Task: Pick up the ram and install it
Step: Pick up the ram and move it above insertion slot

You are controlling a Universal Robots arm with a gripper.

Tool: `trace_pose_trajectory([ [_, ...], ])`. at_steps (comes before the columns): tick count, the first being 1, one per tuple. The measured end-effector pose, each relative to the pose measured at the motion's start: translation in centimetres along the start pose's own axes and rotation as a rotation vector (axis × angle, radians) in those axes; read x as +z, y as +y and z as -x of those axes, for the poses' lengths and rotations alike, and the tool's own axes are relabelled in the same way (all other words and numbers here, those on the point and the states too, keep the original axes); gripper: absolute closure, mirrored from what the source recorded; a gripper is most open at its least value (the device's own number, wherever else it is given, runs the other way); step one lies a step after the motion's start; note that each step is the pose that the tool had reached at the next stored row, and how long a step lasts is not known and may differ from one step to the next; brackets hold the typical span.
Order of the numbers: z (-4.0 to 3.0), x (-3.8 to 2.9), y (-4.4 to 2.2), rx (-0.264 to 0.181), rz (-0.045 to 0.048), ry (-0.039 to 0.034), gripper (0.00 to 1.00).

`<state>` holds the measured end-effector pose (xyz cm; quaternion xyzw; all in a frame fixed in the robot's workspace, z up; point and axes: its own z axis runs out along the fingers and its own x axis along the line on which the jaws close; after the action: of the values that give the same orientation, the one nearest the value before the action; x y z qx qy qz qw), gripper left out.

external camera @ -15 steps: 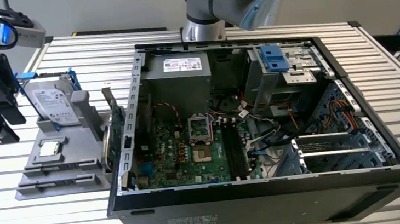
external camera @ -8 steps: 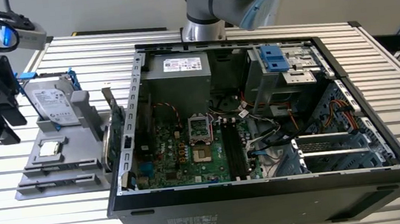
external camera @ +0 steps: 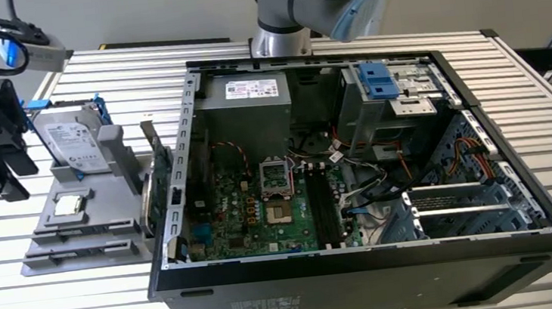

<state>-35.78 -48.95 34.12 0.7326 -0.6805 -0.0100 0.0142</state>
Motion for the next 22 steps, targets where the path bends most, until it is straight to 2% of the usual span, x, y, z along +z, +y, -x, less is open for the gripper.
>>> trace_pose_trajectory([
  [22, 0.01, 0.82, 0.03, 0.000, 0.0002, 0.0030, 1.00],
])
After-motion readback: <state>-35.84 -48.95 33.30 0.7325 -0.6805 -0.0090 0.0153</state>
